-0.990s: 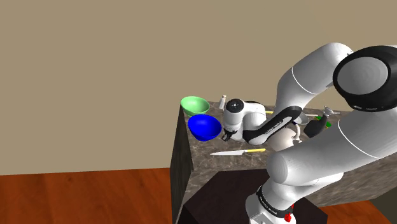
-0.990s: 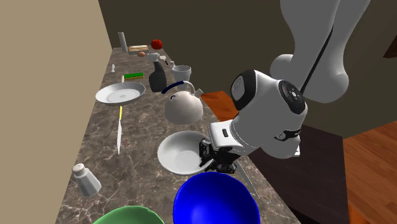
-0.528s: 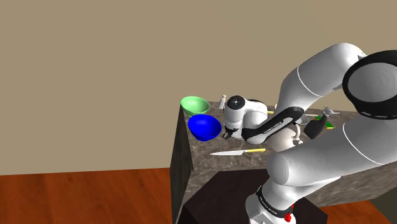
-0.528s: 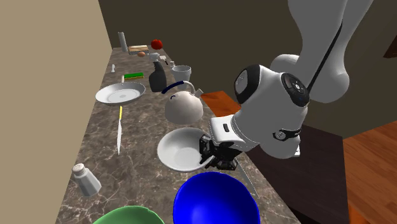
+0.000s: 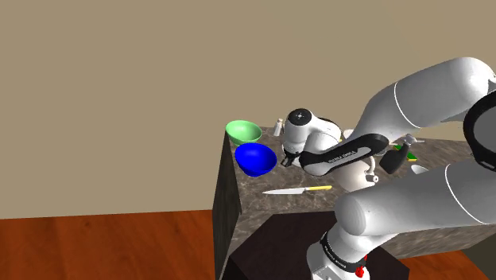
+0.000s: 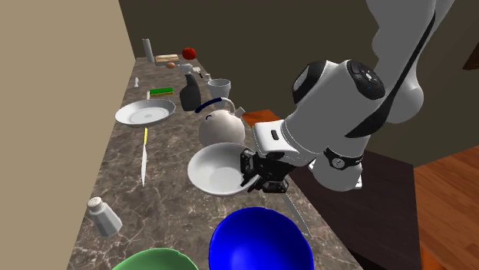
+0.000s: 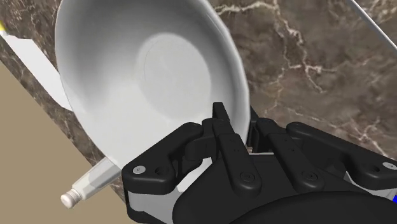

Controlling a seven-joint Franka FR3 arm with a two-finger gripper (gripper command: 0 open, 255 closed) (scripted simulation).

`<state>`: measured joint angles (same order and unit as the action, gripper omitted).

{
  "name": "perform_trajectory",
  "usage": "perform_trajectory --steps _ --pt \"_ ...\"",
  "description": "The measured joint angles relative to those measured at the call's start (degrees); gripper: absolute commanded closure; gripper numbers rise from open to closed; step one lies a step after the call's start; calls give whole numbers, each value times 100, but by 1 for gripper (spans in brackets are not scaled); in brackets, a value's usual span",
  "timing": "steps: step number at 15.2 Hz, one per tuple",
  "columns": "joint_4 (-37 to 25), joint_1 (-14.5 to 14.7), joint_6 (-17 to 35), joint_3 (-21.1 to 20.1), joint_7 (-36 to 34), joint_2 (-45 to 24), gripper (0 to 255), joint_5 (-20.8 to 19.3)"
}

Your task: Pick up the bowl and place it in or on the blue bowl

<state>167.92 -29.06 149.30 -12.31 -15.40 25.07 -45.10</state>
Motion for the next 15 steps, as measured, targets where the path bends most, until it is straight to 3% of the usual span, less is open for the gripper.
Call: perform_trajectory --steps 6,15 --pt "-61 410 -552 249 654 562 255 642" --pt "-309 778 -1355 477 1317 1192 255 1201"
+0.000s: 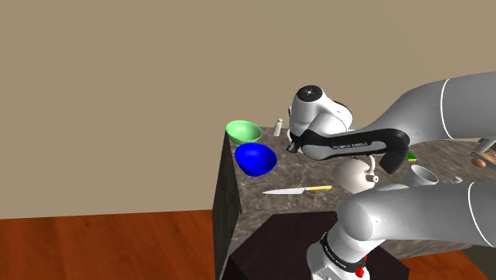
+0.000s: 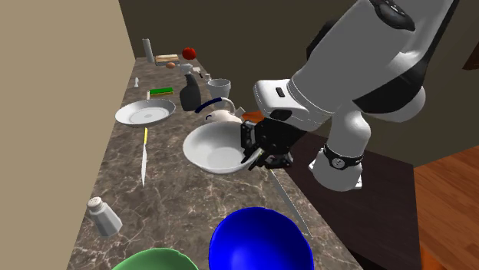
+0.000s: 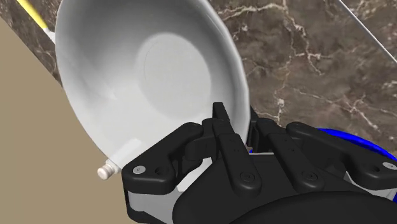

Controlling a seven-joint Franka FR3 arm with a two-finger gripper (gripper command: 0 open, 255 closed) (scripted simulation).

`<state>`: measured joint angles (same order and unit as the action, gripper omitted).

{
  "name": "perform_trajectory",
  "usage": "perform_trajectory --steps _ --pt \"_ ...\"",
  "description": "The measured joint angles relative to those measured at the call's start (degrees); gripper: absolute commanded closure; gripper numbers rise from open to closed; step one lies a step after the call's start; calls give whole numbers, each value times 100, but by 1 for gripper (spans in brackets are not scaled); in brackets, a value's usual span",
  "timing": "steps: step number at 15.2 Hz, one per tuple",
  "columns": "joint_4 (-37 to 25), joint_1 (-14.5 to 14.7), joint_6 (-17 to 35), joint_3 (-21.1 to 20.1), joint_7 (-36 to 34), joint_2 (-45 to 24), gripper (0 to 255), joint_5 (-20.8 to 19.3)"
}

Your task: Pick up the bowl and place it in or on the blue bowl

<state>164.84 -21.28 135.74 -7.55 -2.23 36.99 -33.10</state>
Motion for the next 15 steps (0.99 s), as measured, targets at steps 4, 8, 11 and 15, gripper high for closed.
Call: perform_trajectory --steps 4,8,11,15 --pt "-159 106 -364 84 266 245 255 176" --pt "-406 264 -648 -79 204 201 255 370" --pt "-754 462 -866 -469 -166 -120 255 587" --pt "-1278 639 -1134 -967 -661 -621 255 787"
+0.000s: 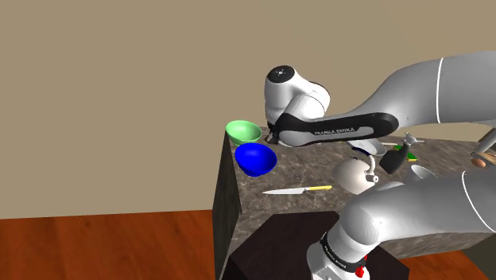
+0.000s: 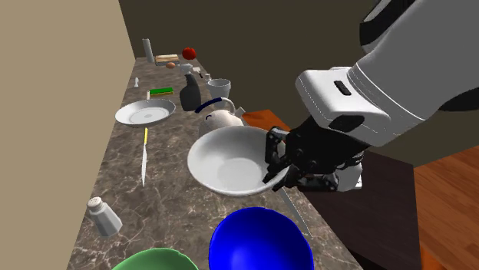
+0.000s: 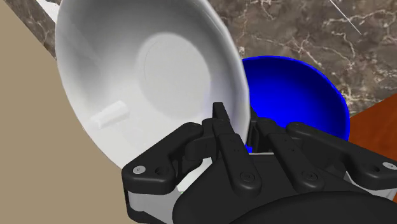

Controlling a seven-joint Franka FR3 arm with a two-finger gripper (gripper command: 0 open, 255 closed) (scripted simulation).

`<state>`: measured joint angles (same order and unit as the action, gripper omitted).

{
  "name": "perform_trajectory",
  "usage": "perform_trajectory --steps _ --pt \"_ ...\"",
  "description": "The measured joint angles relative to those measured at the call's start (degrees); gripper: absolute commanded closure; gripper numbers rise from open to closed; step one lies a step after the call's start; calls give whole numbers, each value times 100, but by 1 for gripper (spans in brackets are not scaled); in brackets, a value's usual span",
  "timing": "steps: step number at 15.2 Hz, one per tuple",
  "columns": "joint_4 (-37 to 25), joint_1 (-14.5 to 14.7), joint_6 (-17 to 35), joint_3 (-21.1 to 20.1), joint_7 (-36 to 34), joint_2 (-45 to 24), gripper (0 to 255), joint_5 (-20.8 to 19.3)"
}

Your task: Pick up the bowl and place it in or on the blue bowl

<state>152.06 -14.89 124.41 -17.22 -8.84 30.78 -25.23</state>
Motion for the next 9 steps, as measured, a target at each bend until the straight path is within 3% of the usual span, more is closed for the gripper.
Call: perform_trajectory --steps 9 --pt "-1419 165 -657 -1039 -1126 -1351 255 57"
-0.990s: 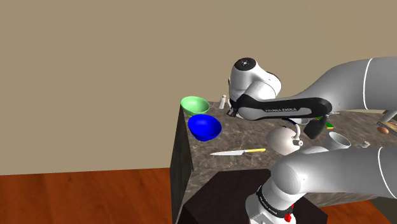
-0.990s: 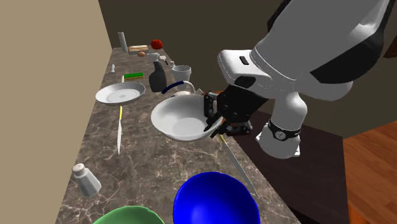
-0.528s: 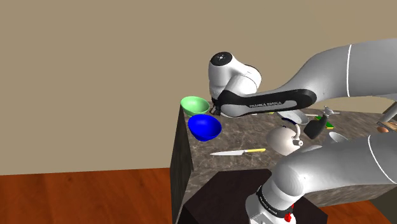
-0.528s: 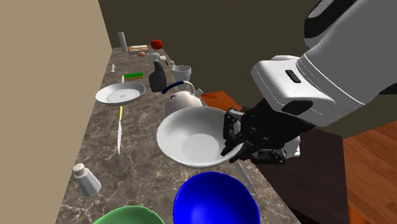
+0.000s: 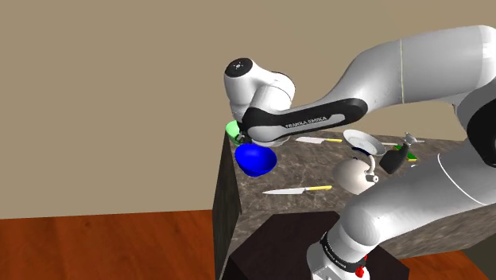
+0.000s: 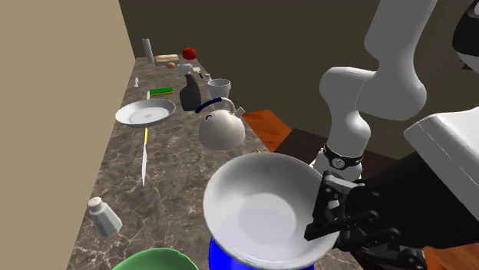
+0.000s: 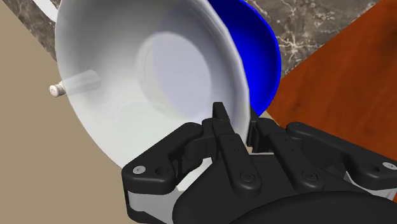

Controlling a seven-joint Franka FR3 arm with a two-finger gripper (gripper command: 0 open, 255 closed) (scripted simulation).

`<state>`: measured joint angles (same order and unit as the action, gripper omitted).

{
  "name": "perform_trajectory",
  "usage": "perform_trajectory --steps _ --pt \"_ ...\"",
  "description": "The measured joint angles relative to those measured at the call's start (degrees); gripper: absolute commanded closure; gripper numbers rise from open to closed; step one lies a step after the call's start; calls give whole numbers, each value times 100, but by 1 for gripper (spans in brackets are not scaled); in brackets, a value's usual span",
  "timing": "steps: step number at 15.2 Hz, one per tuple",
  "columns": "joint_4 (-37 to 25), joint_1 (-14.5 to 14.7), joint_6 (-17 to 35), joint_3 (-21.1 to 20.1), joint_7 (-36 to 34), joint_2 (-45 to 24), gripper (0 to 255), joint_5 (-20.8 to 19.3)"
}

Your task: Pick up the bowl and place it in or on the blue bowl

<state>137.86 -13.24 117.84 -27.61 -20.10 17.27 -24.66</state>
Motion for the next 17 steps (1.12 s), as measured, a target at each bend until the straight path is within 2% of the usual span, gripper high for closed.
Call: perform_trajectory --steps 17 --pt "330 -173 826 -247 -992 -886 255 -720"
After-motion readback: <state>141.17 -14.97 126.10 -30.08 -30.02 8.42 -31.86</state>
